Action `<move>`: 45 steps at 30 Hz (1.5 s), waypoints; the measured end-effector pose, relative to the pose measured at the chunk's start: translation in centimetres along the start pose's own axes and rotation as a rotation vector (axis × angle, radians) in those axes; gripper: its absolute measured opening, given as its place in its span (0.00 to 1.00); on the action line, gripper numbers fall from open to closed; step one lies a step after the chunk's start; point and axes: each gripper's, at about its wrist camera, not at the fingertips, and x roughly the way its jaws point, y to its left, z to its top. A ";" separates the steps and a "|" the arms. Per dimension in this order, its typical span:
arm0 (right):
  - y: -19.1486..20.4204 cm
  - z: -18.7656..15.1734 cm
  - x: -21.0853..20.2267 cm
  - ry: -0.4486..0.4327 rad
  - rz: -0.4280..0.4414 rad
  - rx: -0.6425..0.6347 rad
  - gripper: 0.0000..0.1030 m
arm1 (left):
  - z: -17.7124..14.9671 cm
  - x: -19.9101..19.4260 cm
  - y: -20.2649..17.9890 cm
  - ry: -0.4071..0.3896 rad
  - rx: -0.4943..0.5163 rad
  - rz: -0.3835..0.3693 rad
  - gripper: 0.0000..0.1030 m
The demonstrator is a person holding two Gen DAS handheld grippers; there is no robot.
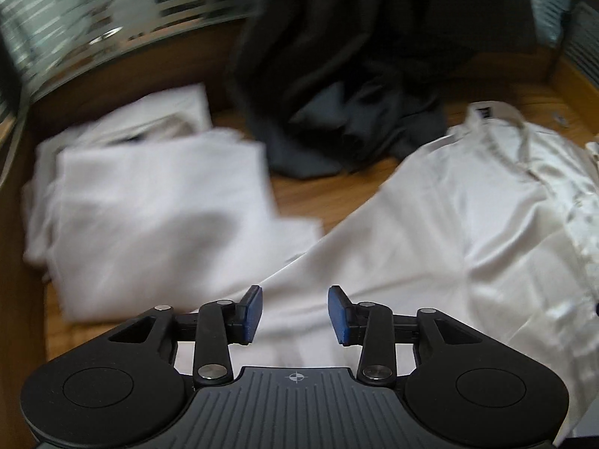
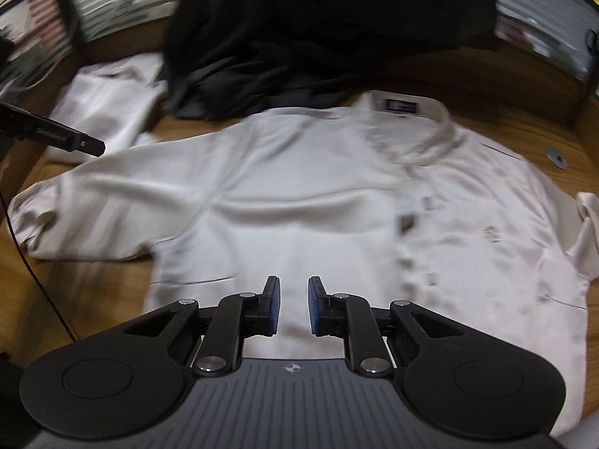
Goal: Fold clothes
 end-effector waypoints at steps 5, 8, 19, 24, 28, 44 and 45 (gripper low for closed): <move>-4.9 0.5 1.6 -0.017 -0.015 0.122 0.17 | 4.0 2.2 -5.6 0.000 0.061 -0.049 0.47; -6.9 0.9 2.9 -0.019 -0.018 0.200 0.17 | 6.3 3.7 -8.7 0.000 0.100 -0.081 0.50; -10.3 2.8 7.9 -0.007 -0.042 0.363 0.17 | 12.5 11.6 -17.6 0.014 0.257 -0.203 0.51; -9.9 3.4 9.5 0.021 -0.044 0.340 0.17 | 13.8 14.4 -19.9 0.041 0.289 -0.259 0.50; -9.2 3.8 10.1 0.029 -0.061 0.284 0.17 | 14.2 15.9 -20.7 0.048 0.305 -0.269 0.50; -7.6 4.9 11.7 0.043 -0.088 0.115 0.01 | 14.1 16.8 -19.4 0.004 0.306 -0.225 0.49; -8.1 4.9 11.5 0.039 -0.099 0.134 0.00 | 14.0 16.8 -19.4 0.001 0.307 -0.219 0.49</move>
